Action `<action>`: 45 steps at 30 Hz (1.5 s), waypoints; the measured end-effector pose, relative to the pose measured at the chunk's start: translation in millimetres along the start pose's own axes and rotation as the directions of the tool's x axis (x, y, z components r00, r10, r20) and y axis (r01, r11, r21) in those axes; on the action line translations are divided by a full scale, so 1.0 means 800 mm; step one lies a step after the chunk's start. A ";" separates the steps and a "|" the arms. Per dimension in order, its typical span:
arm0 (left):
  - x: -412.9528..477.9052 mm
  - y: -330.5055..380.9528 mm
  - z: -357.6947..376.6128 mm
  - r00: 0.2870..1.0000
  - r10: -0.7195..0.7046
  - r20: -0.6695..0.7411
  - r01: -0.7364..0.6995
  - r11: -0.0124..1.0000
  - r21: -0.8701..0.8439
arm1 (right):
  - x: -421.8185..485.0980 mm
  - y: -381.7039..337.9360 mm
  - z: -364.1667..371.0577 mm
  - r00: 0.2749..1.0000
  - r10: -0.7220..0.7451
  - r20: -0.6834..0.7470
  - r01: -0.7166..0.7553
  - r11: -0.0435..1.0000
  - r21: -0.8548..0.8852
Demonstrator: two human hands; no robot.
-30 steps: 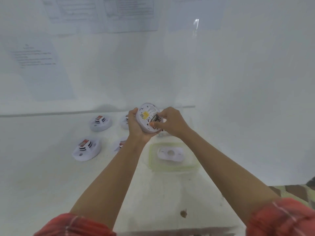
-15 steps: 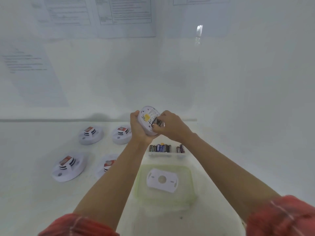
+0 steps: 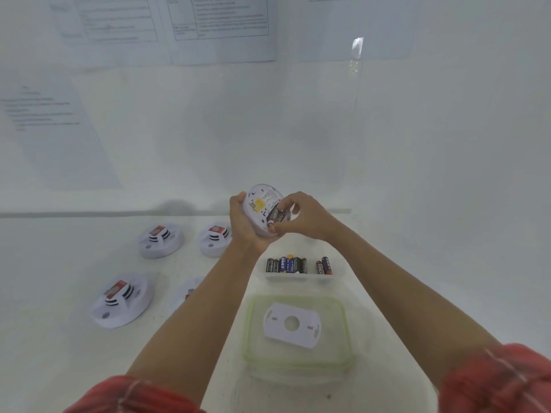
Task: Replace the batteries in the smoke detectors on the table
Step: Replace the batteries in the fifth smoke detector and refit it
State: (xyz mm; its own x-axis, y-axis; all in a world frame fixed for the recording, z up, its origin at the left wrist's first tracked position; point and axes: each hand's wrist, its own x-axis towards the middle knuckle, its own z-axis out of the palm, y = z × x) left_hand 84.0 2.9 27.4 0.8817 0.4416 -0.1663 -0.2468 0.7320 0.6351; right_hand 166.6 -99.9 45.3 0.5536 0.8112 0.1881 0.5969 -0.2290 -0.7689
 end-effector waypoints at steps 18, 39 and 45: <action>0.009 0.003 -0.028 0.998 0.022 -0.054 -0.027 0.996 -0.089 | -0.024 0.042 0.009 0.845 0.422 0.330 -0.029 0.650 -0.759; 0.020 -0.010 -0.030 0.992 0.126 -0.023 -0.128 0.987 -0.094 | 0.001 -0.008 0.026 0.992 0.103 -0.066 -0.104 0.994 -0.016; 0.023 -0.011 -0.032 0.986 0.166 -0.037 -0.168 0.983 -0.077 | 0.006 -0.002 0.021 0.987 0.161 -0.026 -0.159 0.984 0.078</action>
State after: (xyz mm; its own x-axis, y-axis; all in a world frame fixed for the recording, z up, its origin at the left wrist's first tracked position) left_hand 92.5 18.0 -0.8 0.8132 0.5755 -0.0866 -0.4218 0.6853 0.5936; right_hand 158.8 -86.6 37.1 0.6572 0.7497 0.0774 0.4546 -0.3125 -0.8341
